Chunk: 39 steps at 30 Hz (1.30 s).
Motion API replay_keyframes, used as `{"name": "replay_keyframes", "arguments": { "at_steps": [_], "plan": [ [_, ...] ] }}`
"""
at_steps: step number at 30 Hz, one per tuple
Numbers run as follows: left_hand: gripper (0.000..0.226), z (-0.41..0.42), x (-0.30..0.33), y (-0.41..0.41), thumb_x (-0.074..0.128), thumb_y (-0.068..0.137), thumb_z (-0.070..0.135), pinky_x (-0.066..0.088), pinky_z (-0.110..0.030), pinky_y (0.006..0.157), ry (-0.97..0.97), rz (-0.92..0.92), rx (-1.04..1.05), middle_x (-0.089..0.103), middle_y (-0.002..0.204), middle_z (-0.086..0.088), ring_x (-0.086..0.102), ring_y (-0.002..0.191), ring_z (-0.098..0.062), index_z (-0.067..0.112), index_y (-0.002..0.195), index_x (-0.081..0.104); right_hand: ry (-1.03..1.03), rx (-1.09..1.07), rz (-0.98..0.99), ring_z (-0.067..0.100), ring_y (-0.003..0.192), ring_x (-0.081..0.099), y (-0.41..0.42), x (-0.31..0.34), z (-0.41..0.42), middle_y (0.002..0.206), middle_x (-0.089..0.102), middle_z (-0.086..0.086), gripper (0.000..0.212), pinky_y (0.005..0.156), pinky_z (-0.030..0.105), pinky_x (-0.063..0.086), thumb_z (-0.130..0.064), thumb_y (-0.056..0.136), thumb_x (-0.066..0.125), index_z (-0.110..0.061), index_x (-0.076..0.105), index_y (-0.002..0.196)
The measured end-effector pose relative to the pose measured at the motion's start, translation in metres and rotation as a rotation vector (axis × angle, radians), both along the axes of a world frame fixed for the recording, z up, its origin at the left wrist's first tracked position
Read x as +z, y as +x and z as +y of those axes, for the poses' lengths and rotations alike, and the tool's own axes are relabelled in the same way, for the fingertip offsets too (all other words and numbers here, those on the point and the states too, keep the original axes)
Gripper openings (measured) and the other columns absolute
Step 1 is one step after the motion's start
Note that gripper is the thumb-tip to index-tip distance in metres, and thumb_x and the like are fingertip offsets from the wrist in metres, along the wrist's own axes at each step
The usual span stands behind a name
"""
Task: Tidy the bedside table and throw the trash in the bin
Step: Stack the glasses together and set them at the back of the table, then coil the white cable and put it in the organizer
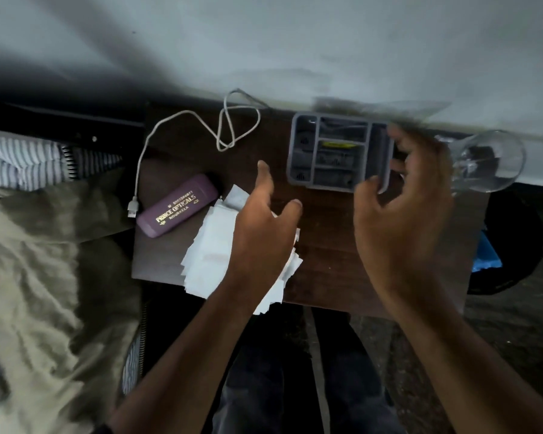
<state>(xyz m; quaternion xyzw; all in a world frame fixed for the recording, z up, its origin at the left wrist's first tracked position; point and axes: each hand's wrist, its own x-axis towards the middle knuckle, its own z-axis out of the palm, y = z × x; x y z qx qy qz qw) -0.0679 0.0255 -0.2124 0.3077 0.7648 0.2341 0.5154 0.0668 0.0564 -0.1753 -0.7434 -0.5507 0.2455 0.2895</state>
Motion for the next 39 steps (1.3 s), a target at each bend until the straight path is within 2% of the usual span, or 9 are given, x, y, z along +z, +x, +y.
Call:
{"name": "replay_keyframes", "arguments": {
  "at_steps": [4, 6, 13, 20, 24, 28, 32, 36, 39],
  "plan": [
    [0.068, -0.013, 0.005, -0.026, 0.059, 0.098, 0.006, 0.034, 0.005, 0.085, 0.048, 0.098, 0.049, 0.070, 0.130, 0.011, 0.049, 0.093, 0.034, 0.016, 0.159, 0.033, -0.090, 0.203, 0.141, 0.013, 0.101, 0.060, -0.063, -0.003, -0.001, 0.115, 0.063, 0.009, 0.037, 0.088, 0.024, 0.053, -0.001, 0.087, 0.063, -0.005, 0.064, 0.124],
    [0.065, -0.022, 0.007, -0.045, 0.060, 0.099, 0.011, 0.042, -0.021, 0.109, 0.049, 0.090, 0.075, 0.054, 0.154, 0.000, 0.051, 0.131, 0.006, 0.018, 0.159, 0.034, -0.261, 0.290, 0.213, 0.019, 0.108, 0.063, -0.097, -0.015, 0.002, 0.121, 0.064, 0.010, 0.039, 0.096, 0.030, 0.050, -0.011, 0.090, 0.068, -0.006, 0.065, 0.128],
    [0.076, -0.053, 0.014, -0.093, 0.051, 0.083, 0.029, 0.033, -0.020, 0.111, 0.052, 0.059, 0.177, 0.044, 0.150, 0.023, 0.038, 0.133, 0.014, 0.031, 0.158, 0.035, -0.488, 0.117, 0.262, 0.027, 0.126, 0.058, -0.160, -0.072, 0.055, 0.136, 0.061, 0.013, 0.065, 0.108, 0.033, 0.043, -0.033, 0.087, 0.077, -0.005, 0.054, 0.140],
    [0.064, -0.066, 0.013, -0.110, 0.056, 0.096, 0.014, 0.039, -0.002, 0.092, 0.080, 0.079, 0.203, 0.050, 0.152, 0.017, 0.047, 0.106, 0.033, 0.031, 0.156, 0.040, -0.427, 0.035, 0.379, 0.020, 0.068, 0.070, -0.166, -0.087, 0.076, 0.081, 0.075, 0.007, 0.012, 0.077, 0.050, 0.062, -0.007, 0.090, 0.065, -0.013, 0.074, 0.093],
    [0.060, -0.057, 0.023, -0.112, 0.054, 0.096, 0.004, 0.047, -0.021, 0.105, 0.178, 0.110, 0.226, 0.058, 0.141, 0.022, 0.058, 0.120, 0.014, 0.027, 0.151, 0.049, -0.210, 0.130, 0.398, 0.012, 0.063, 0.065, -0.150, -0.052, 0.054, 0.076, 0.071, 0.000, 0.016, 0.071, 0.043, 0.062, -0.004, 0.094, 0.061, -0.009, 0.076, 0.097],
    [0.056, -0.034, 0.033, -0.121, 0.054, 0.088, -0.001, 0.047, -0.010, 0.082, 0.409, 0.388, 0.127, 0.064, 0.108, 0.009, 0.057, 0.093, 0.009, 0.015, 0.141, 0.057, -0.109, 0.233, 0.385, 0.002, 0.061, 0.067, -0.121, -0.005, 0.031, 0.073, 0.071, -0.014, 0.017, 0.065, 0.028, 0.057, -0.014, 0.094, 0.064, -0.014, 0.078, 0.103],
    [0.082, -0.007, 0.034, -0.129, 0.070, 0.082, 0.018, 0.041, -0.037, 0.107, 0.434, 0.566, 0.031, 0.043, 0.112, 0.004, 0.045, 0.107, -0.018, 0.018, 0.156, 0.035, -0.075, 0.345, 0.505, 0.012, 0.069, 0.073, -0.090, 0.036, 0.012, 0.078, 0.074, -0.009, 0.017, 0.062, 0.026, 0.060, -0.015, 0.097, 0.064, -0.022, 0.074, 0.108],
    [0.029, 0.007, 0.035, -0.121, 0.072, 0.086, 0.034, 0.018, -0.002, 0.099, 0.337, 0.674, -0.148, 0.040, 0.113, 0.005, 0.041, 0.113, -0.019, 0.032, 0.114, 0.074, -0.005, 0.364, 0.562, 0.021, 0.072, 0.075, -0.053, 0.063, 0.006, 0.083, 0.077, -0.003, 0.015, 0.060, 0.034, 0.062, -0.024, 0.098, 0.065, -0.030, 0.072, 0.109],
    [0.014, 0.003, 0.040, -0.111, 0.070, 0.093, 0.030, 0.043, -0.021, 0.096, 0.489, 0.645, -0.142, 0.053, 0.109, 0.006, 0.058, 0.106, -0.022, 0.019, 0.094, 0.078, 0.010, 0.361, 0.552, 0.021, 0.075, 0.074, -0.014, 0.074, 0.008, 0.087, 0.077, -0.003, 0.017, 0.059, 0.034, 0.058, -0.036, 0.099, 0.065, -0.032, 0.072, 0.113]
  ]
}}
